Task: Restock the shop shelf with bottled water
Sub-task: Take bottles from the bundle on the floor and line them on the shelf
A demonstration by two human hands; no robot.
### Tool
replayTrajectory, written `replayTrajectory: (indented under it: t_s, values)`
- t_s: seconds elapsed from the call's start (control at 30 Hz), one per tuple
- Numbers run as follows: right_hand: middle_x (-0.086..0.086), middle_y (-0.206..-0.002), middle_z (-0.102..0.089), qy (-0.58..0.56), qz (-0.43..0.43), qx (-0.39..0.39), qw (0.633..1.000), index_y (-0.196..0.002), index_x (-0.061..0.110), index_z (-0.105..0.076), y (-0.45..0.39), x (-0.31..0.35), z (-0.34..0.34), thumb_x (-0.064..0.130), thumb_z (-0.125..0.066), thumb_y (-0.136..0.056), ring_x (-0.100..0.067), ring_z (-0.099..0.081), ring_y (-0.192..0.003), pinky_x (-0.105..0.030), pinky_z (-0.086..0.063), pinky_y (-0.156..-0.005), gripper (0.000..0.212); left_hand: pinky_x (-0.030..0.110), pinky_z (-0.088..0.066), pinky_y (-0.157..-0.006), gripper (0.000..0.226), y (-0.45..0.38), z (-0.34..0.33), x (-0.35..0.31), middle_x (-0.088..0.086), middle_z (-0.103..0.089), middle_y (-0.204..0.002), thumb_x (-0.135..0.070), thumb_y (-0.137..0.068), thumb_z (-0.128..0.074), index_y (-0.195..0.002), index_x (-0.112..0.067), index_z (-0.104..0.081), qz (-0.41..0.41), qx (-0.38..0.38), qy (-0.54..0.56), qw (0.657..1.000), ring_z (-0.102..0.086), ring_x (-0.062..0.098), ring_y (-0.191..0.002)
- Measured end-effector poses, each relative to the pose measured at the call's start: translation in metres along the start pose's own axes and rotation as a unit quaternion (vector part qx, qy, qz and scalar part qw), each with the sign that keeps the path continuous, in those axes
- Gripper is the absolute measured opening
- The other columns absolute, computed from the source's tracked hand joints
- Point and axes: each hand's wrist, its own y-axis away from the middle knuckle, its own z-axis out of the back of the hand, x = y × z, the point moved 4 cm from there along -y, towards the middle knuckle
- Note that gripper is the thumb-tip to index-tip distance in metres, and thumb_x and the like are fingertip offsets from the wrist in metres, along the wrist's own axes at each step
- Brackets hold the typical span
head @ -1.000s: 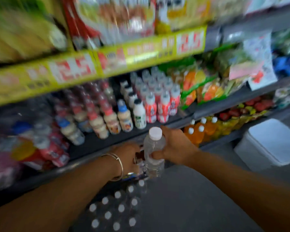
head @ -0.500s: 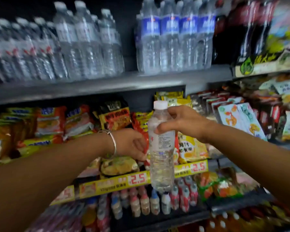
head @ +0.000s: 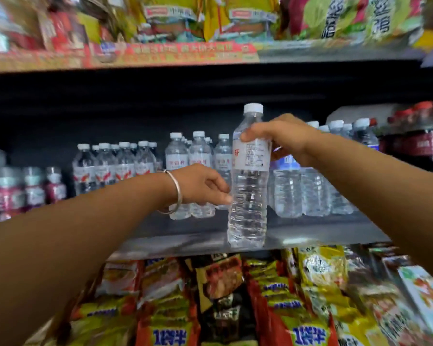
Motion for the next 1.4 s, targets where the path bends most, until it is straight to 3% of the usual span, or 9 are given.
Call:
replayTrajectory:
  t_s: [0.17,0.3,0.47,0.63,0.77,0.93,1.07,1.23,1.4]
  values:
    - [-0.004,-0.07,-0.067,0.014,0.0,0.001,1.0,-0.087,0.006,-0.067,-0.053,0.008,-0.019,0.023,-0.075,-0.072,-0.014,-0.062,-0.057,-0.022,-0.049,-0.055,0.024,0.029,-0.054,-0.077,0.026,-0.03,0.02,0.027,0.001,-0.066,-0.081,-0.022,-0.079,-0.071,-0.099,-0.006,-0.067,0.004,-0.056,0.026,0.998,-0.059,0.012,-0.072]
    - [-0.004,-0.071,-0.067,0.033,-0.013,0.008,0.999,-0.089,0.005,-0.066,-0.086,-0.007,-0.039,0.02,-0.077,-0.071,-0.014,-0.063,-0.058,-0.02,-0.048,-0.051,0.026,0.028,-0.054,-0.077,0.029,-0.051,0.018,0.055,0.009,-0.068,-0.099,-0.019,-0.083,-0.068,-0.108,-0.005,-0.065,0.018,-0.067,0.019,0.997,-0.061,0.016,-0.079]
    - [-0.005,-0.077,-0.066,0.052,-0.034,0.035,0.997,-0.075,0.01,-0.06,-0.113,-0.036,-0.06,0.02,-0.079,-0.069,-0.021,-0.061,-0.075,-0.033,-0.047,-0.073,0.022,0.039,-0.055,-0.089,0.031,-0.066,0.006,0.084,0.004,-0.067,-0.098,-0.014,-0.082,-0.068,-0.112,-0.006,-0.064,0.023,-0.053,0.031,0.998,-0.066,0.025,-0.096]
    - [-0.014,-0.101,-0.071,0.038,-0.044,0.035,0.998,-0.094,0.001,-0.066,-0.126,-0.051,-0.066,0.015,-0.075,-0.075,-0.029,-0.066,-0.1,-0.04,-0.049,-0.093,0.025,0.032,-0.052,-0.092,0.036,-0.076,0.0,0.098,0.008,-0.065,-0.11,-0.011,-0.082,-0.068,-0.118,-0.005,-0.061,0.01,-0.061,0.058,0.996,-0.063,0.02,-0.096]
    - [-0.006,-0.09,-0.071,0.017,-0.055,0.046,0.997,-0.093,0.009,-0.063,-0.123,-0.059,-0.065,0.016,-0.073,-0.078,-0.023,-0.066,-0.088,-0.033,-0.054,-0.077,0.019,0.026,-0.048,-0.091,0.035,-0.079,-0.003,0.099,0.009,-0.061,-0.117,-0.006,-0.084,-0.065,-0.119,-0.005,-0.059,0.002,-0.065,0.067,0.996,-0.06,0.02,-0.102]
    - [0.004,-0.108,-0.061,0.081,-0.103,0.04,0.991,-0.119,0.025,-0.046,-0.114,-0.078,-0.086,0.025,-0.087,-0.062,-0.022,-0.059,-0.099,-0.046,-0.055,-0.079,0.07,0.027,-0.051,-0.089,0.027,-0.082,-0.005,0.1,0.007,-0.062,-0.102,-0.003,-0.085,-0.061,-0.112,-0.004,-0.062,-0.001,-0.074,0.053,0.996,-0.061,0.019,-0.098]
    - [-0.005,-0.103,-0.068,0.072,-0.12,-0.003,0.99,-0.108,0.013,-0.058,-0.119,-0.085,-0.086,0.015,-0.087,-0.061,-0.027,-0.065,-0.096,-0.046,-0.057,-0.077,0.055,0.024,-0.049,-0.089,0.03,-0.083,-0.005,0.101,0.004,-0.059,-0.1,-0.002,-0.084,-0.063,-0.114,-0.005,-0.061,0.002,-0.071,0.042,0.997,-0.059,0.018,-0.098]
    - [-0.006,-0.103,-0.069,-0.005,-0.108,-0.001,0.994,-0.102,0.014,-0.061,-0.117,-0.092,-0.085,-0.006,-0.071,-0.074,-0.028,-0.064,-0.102,-0.049,-0.052,-0.09,0.036,0.03,-0.051,-0.092,0.028,-0.086,-0.005,0.105,0.003,-0.06,-0.098,-0.001,-0.083,-0.063,-0.11,-0.006,-0.062,0.011,-0.072,0.042,0.996,-0.061,0.021,-0.099]
    - [0.0,-0.104,-0.065,0.014,-0.142,0.036,0.989,-0.112,0.024,-0.053,-0.109,-0.098,-0.09,0.008,-0.078,-0.073,-0.022,-0.06,-0.098,-0.048,-0.05,-0.085,0.049,0.028,-0.05,-0.09,0.033,-0.088,-0.007,0.107,0.0,-0.062,-0.091,-0.006,-0.081,-0.068,-0.113,-0.009,-0.06,0.011,-0.068,0.04,0.997,-0.062,0.018,-0.096]
